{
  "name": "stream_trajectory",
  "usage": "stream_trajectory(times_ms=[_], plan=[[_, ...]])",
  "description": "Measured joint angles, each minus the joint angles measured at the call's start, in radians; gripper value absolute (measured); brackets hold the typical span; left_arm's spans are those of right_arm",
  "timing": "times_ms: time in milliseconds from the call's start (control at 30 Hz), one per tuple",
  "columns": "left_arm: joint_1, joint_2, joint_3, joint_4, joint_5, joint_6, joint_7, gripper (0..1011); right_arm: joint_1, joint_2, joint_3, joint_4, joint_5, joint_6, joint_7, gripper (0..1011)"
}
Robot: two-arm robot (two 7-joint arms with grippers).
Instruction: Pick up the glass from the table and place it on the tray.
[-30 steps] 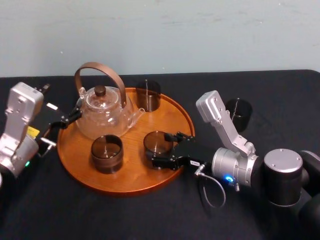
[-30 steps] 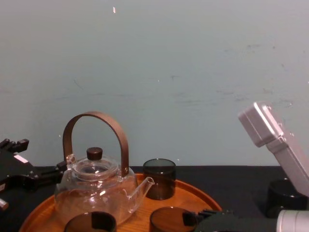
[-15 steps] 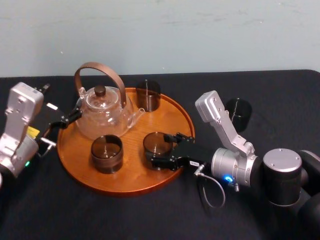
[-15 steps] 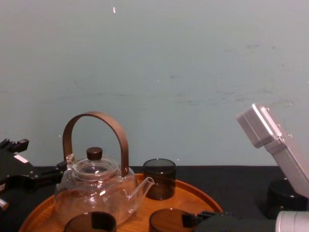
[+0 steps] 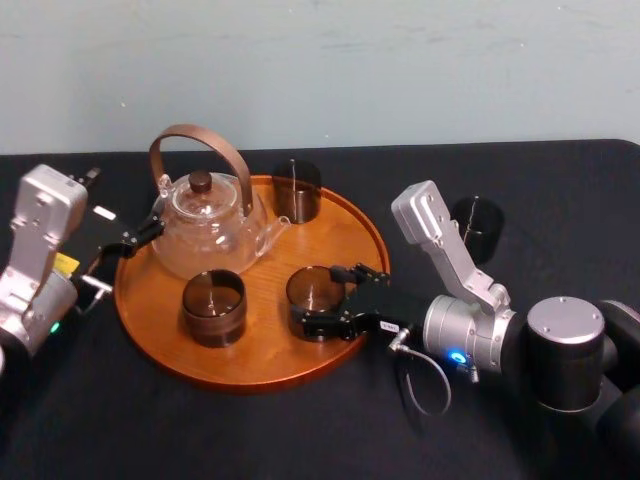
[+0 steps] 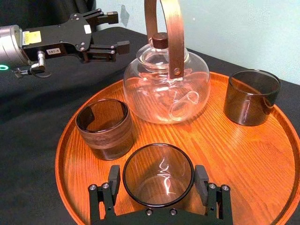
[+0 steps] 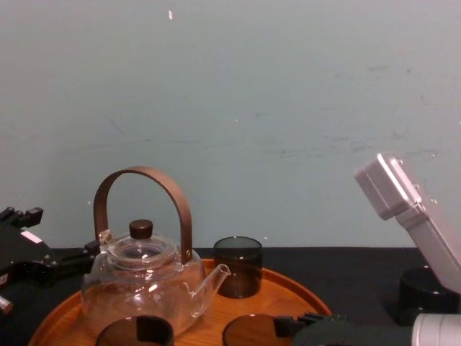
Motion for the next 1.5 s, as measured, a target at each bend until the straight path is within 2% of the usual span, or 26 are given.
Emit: stream_trajectory(times_ms=[133, 367, 567, 767, 1133, 1500], plan=[[0.0, 0.0, 0.0, 0.0, 0.0, 0.0, 0.0, 1001, -0.004, 0.004, 0.002, -0.007, -0.001, -0.002, -0.001, 1002], [0.0, 0.0, 0.0, 0.0, 0.0, 0.0, 0.0, 1001, -0.06, 0.064, 0.042, -0.135, 0.008, -0.025, -0.022, 1002], [0.0, 0.0, 0.0, 0.0, 0.0, 0.0, 0.0, 1001, -0.099, 0.097, 0.067, -0.202, 0.017, -0.035, -0.035, 1002], [0.0, 0.0, 0.0, 0.0, 0.0, 0.0, 0.0, 1001, -0.117, 0.114, 0.083, -0.226, 0.027, -0.041, -0.037, 1002], [0.0, 0.0, 0.0, 0.0, 0.0, 0.0, 0.0, 1001, -0.184, 0.161, 0.14, -0.28, 0.061, -0.066, -0.055, 1002], [0.0, 0.0, 0.0, 0.0, 0.0, 0.0, 0.0, 1001, -0.248, 0.208, 0.211, -0.276, 0.101, -0.082, -0.066, 1002]])
